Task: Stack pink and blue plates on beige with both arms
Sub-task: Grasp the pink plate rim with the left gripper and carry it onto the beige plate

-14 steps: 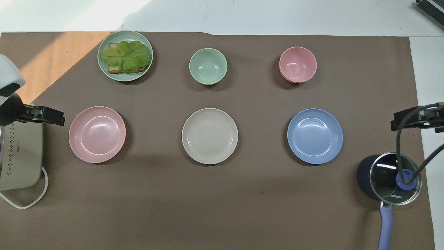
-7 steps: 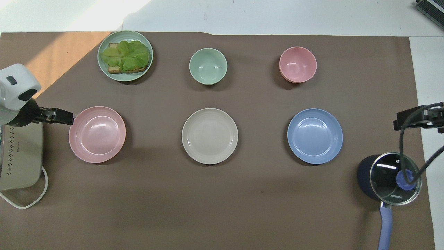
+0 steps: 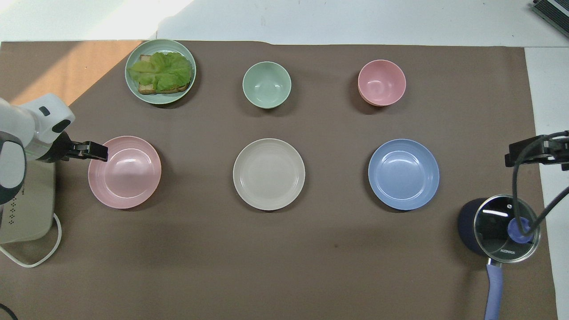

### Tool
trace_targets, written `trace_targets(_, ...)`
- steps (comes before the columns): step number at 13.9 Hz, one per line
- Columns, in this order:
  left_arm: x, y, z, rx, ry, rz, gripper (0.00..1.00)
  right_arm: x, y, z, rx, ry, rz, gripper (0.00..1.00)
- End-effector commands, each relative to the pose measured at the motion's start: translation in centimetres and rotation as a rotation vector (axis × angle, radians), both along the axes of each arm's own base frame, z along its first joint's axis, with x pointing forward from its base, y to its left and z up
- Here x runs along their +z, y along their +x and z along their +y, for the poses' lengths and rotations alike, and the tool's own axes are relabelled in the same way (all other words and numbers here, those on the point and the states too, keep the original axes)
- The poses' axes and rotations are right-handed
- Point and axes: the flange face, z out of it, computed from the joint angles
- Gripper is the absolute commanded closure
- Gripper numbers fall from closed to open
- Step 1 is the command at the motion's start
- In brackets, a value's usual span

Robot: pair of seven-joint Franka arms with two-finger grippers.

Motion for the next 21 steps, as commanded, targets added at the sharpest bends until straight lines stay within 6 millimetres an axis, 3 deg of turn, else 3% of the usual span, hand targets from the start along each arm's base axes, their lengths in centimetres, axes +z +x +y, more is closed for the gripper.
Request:
trace_targets(1,-3.2,0.5,1.6,0.021,-0.019,0.008,0.00,0.1,-0.6,-0.2,0.016,-0.008,-0.006,0.00)
trace_targets(3,-4.8,0.8,2.0,0.029,-0.020,-0.004,0.00,0.1,-0.6,-0.2,0.017,-0.008,-0.007,0.00)
trace_targets(7,-7.5,-0.6,2.8,0.040,-0.022,0.028,0.00,0.1,-0.2,-0.1,0.025,-0.008,-0.033,0.00)
trace_targets(10,-8.7,-1.9,3.4,0.052,-0.024,0.064,0.00,0.1,-0.3,-0.1,0.025,-0.007,-0.033,0.00)
trace_targets(16,-10.0,-2.6,3.3,0.065,-0.026,0.097,0.02,-0.1,-0.3,0.1,0.025,-0.007,-0.032,0.00)
trace_targets(18,-9.9,-2.4,3.4,0.053,-0.027,0.098,0.65,-0.1,-0.3,0.0,0.023,-0.007,-0.033,0.00)
trace_targets(19,-9.8,-2.4,3.3,0.052,-0.027,0.097,0.80,0.0,-0.3,0.1,0.025,-0.007,-0.035,0.00)
trace_targets(21,-9.7,-2.3,3.4,0.052,-0.027,0.095,0.96,-0.1,-0.2,0.1,0.025,-0.007,-0.035,0.00)
